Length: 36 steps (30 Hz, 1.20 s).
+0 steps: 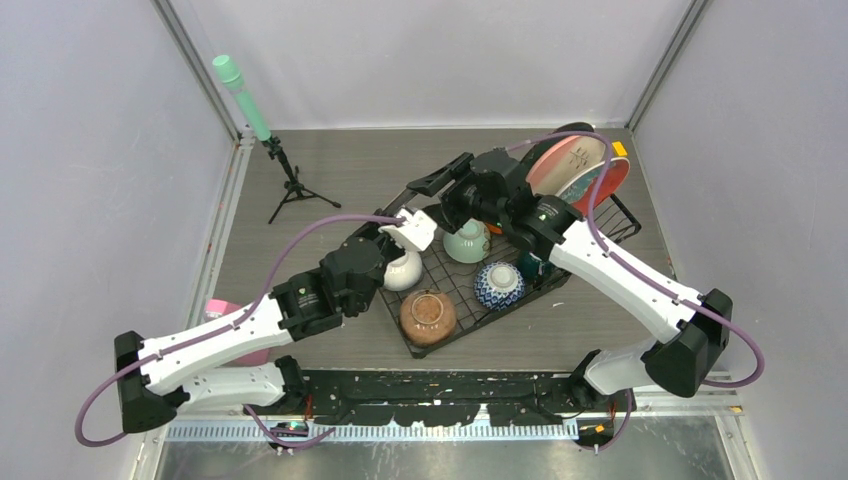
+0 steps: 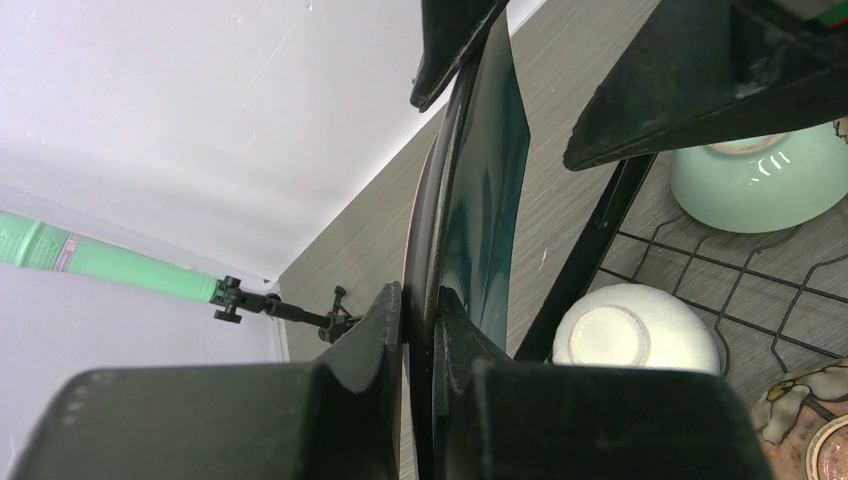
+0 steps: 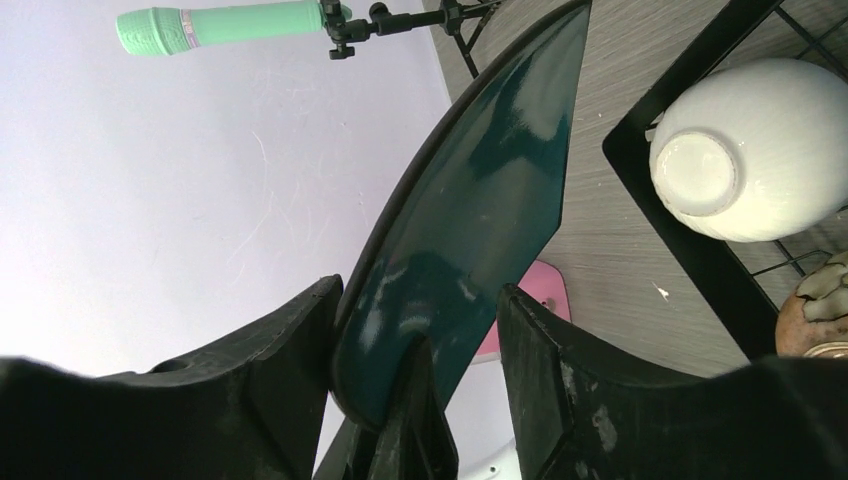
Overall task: Load the mixed dishes into the dish rack
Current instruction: Insert the plate into the dish rack.
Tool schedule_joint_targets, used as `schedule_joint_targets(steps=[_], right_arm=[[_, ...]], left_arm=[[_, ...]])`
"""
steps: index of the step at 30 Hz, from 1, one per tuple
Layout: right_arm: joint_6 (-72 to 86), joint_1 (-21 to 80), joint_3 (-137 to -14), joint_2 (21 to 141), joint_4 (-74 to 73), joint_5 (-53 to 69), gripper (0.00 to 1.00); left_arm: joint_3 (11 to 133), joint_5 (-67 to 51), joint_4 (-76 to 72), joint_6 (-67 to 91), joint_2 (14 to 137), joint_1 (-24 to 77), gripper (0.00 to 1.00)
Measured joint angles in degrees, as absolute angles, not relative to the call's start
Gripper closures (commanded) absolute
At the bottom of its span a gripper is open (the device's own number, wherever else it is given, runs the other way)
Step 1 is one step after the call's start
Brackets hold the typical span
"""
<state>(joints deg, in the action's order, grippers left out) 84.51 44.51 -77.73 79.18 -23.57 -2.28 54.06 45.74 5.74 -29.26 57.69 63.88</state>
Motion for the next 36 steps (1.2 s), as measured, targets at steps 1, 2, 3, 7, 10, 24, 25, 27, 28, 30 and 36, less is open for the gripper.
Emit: schedule_joint_targets(steps=[1, 2, 3, 7, 10, 24, 25, 27, 28, 30, 36], right_arm=[[84.9, 44.5, -77.6, 79.4, -23.4, -2.2, 0.37], [85.5, 44.5, -77.5, 79.7, -23.2, -2.2, 0.38], [85.8, 44.5, -77.5, 80.0, -23.0, -2.2, 0.4], [87.1, 44.5, -77.5, 81.5, -22.3, -2.2, 0.43], [87.2, 44.5, -77.6, 82.1, -22.3, -2.3, 0.52], [86.5, 44.5, -77.7, 82.3, -20.9, -2.4, 0.6], [86.0, 44.5, -77.7, 82.3, -20.8, -2.4, 0.64], [85.1, 44.5, -77.7, 82.3, -21.0, -2.3, 0.66], [84.7, 44.5, -77.6, 82.3, -21.0, -2.2, 0.67], [84.1, 44.5, -77.6, 82.5, -21.0, -2.0, 0.69], [83.1, 44.5, -77.7, 84.1, -20.6, -1.1, 0.7]], left_arm=[[54.1, 45.8, 5.7, -29.3, 57.9, 64.1, 1.0], [54.0, 45.9, 5.3, -29.7, 58.1, 64.3, 1.0], [53.8, 46.1, 4.8, -30.4, 58.3, 64.6, 1.0], [53.5, 46.5, 3.2, -32.9, 58.8, 65.4, 1.0], [53.3, 46.5, 2.9, -34.1, 59.1, 65.8, 1.0], [52.1, 47.1, 0.6, -36.0, 60.8, 66.2, 1.0], [52.1, 47.2, 0.7, -36.0, 61.1, 66.3, 1.0], [52.1, 47.4, 0.7, -36.0, 61.5, 66.3, 1.0], [52.1, 47.4, 0.7, -35.9, 61.5, 66.3, 1.0], [52.1, 47.7, 0.7, -35.6, 61.5, 66.3, 1.0], [51.2, 48.6, 1.1, -34.7, 61.5, 66.2, 1.0]])
